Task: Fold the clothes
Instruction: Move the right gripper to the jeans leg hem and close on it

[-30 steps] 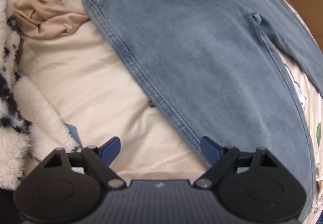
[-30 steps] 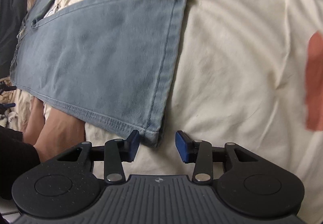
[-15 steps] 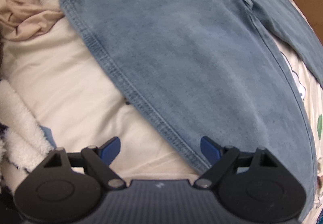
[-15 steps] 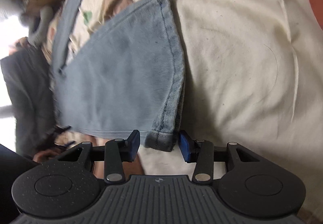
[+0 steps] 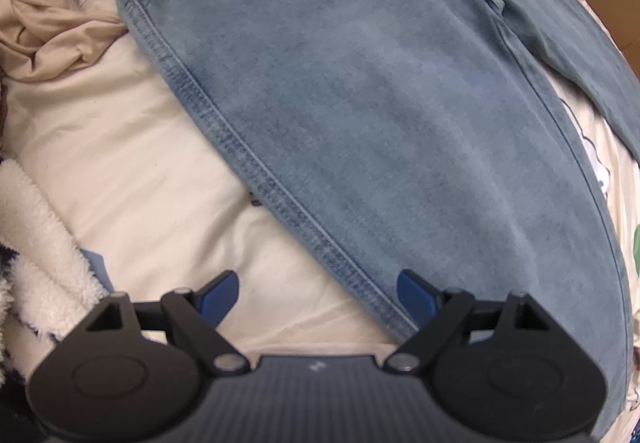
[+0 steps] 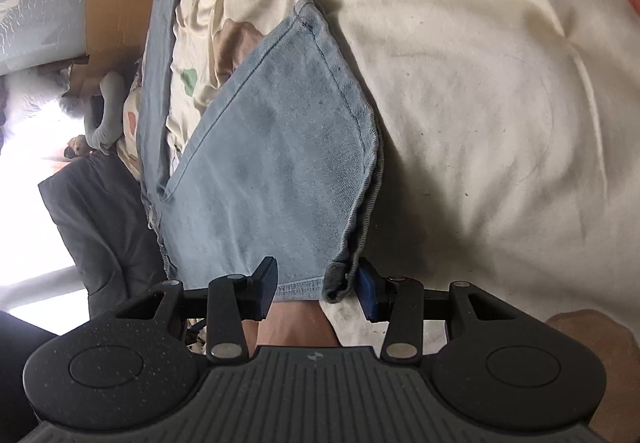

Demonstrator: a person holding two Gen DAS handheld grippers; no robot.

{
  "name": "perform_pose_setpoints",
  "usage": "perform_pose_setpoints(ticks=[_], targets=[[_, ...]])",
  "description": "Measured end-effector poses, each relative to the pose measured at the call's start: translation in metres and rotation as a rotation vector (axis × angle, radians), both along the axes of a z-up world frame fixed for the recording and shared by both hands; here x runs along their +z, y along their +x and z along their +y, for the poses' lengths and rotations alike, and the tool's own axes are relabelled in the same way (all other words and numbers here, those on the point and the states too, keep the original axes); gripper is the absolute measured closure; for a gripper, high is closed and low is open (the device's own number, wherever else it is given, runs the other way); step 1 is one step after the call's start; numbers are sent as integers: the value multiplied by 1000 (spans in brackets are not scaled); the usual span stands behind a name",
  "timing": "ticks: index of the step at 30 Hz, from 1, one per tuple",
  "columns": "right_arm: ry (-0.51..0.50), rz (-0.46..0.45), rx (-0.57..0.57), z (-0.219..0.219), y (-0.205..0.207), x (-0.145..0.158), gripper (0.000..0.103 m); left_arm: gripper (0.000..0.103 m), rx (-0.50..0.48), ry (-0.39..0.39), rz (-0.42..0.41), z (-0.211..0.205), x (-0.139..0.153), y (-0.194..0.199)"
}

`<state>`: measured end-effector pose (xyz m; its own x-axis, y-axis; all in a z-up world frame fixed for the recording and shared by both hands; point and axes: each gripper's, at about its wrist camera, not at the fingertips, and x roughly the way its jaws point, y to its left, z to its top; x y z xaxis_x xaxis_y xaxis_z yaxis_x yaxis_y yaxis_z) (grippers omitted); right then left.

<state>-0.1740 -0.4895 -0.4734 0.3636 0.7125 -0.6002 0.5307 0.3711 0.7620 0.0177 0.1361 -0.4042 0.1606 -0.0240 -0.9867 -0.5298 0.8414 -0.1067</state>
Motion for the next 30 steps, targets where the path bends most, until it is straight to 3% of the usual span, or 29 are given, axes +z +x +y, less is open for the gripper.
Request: perform_pose_setpoints(ticks=[2, 6, 9, 17, 25, 30], targets=[[-14, 13, 12, 4, 3, -4, 62, 15, 2, 0, -3, 1, 0, 1], [-65, 40, 39, 10, 9, -7, 82, 15, 18, 1, -9, 5, -1, 1], [-91, 59, 50, 11, 12, -7, 91, 15, 47, -1, -20, 10, -2, 0], [-142, 57, 54, 8, 20, 14, 94, 25, 174, -44, -96, 30, -9, -9], [-198, 1, 64, 7, 32, 52, 94, 50, 374, -107, -236, 55, -10, -26], [-230, -17, 66, 6, 38, 72, 94, 52, 431, -171, -321, 74, -13, -30]])
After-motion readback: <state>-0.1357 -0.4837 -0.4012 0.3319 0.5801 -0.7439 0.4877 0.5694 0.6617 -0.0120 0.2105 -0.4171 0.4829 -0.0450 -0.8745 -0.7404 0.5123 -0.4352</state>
